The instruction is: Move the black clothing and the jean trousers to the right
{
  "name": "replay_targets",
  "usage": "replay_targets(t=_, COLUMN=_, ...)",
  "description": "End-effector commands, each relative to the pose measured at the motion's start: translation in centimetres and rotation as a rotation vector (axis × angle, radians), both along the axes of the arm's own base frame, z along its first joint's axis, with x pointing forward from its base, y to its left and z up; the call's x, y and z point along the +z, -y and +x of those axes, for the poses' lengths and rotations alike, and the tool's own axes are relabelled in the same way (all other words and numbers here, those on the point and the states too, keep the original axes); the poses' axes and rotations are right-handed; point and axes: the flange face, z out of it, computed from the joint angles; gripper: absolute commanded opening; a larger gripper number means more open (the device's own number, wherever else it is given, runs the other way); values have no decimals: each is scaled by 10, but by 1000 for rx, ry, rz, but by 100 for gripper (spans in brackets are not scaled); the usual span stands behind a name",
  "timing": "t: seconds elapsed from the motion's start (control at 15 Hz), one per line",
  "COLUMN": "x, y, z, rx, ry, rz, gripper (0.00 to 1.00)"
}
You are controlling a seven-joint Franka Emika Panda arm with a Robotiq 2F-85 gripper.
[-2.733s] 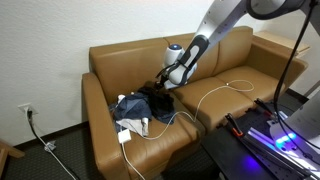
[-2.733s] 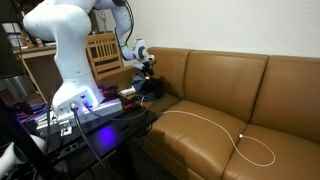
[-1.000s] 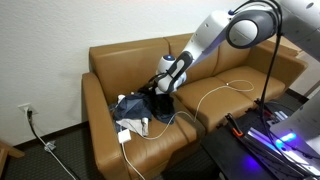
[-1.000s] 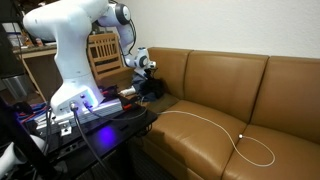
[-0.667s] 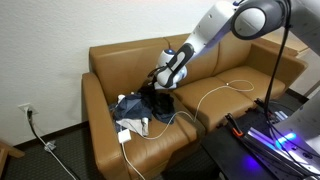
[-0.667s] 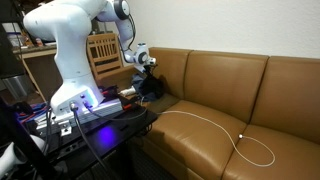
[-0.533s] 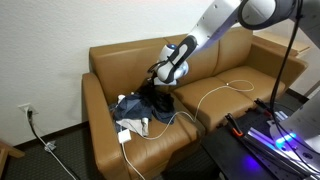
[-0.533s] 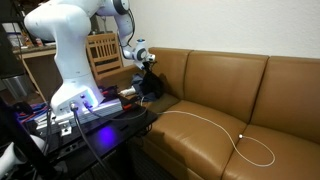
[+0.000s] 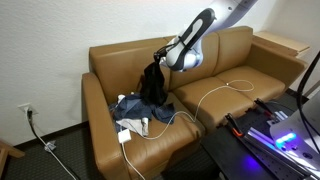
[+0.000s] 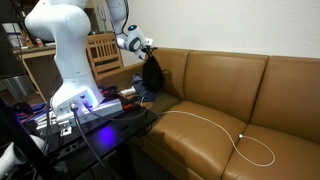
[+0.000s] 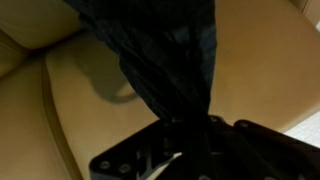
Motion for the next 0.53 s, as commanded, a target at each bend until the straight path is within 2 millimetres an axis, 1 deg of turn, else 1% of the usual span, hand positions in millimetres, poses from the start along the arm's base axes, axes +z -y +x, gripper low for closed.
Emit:
replay_targets(t=0.0, x=79, y=48, z=-9, rx=-188, ry=68, rz=24, gripper=0)
replay_targets(t=0.07, x=96, y=65, z=-9, rx=-247, ry=84, rz=33, gripper=0)
replay_targets(t=0.27, x=145, y=124, z=-18, rx=-426, ry=137, rz=73, gripper=0)
replay_targets(t=0.33, x=170, y=134, z=-19, rx=-448, ry=162, rz=122, gripper=0)
replay_targets(t=0.4, x=193, y=136, z=-28, rx=-386, ry=183, rz=128, gripper=0)
replay_targets(t=0.47, x=160, y=125, z=-2, rx=-402, ry=173, rz=76, gripper=1)
